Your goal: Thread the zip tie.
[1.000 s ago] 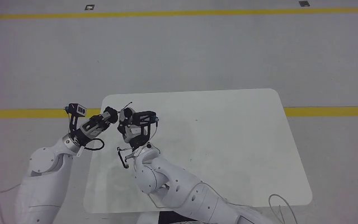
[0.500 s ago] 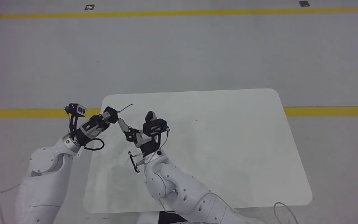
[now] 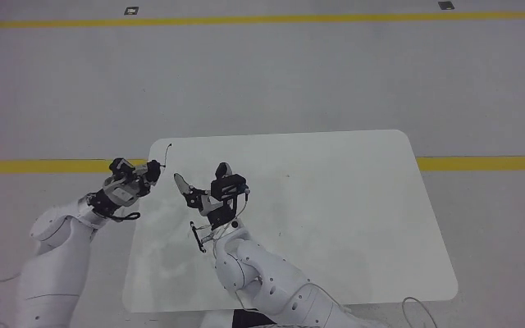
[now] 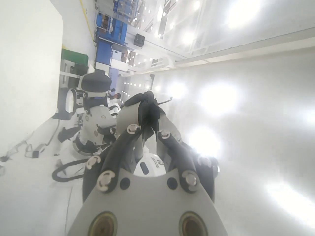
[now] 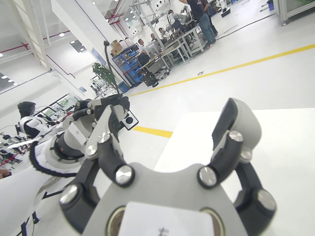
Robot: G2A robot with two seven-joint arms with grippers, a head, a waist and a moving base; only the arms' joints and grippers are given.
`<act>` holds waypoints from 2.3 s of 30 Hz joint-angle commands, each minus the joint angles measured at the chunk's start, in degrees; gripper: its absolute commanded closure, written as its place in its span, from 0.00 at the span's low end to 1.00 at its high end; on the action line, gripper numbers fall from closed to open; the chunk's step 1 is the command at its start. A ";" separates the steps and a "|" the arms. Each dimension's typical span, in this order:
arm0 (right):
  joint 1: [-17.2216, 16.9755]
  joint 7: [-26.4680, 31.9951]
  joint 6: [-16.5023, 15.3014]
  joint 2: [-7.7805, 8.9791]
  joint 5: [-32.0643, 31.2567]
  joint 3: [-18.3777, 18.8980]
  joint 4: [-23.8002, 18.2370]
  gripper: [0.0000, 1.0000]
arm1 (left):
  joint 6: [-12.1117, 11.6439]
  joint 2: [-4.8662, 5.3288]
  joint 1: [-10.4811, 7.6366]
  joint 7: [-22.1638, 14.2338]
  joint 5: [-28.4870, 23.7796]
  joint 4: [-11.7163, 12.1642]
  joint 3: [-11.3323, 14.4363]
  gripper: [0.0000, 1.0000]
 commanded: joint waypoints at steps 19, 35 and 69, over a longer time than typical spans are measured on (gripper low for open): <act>-2.07 29.85 -28.69 0.88 36.92 7.79 -2.27 0.00 | 7.82 -0.05 -1.46 -1.03 -12.10 4.29 2.26 1.00; -2.23 32.96 -33.87 -0.32 55.70 8.71 -0.63 0.00 | 7.82 0.11 -0.84 0.14 -17.84 4.71 7.79 1.00; 0.22 40.92 -36.15 -2.92 87.27 9.28 4.75 0.62 | 7.82 0.75 -1.59 -0.54 -19.86 5.95 10.12 1.00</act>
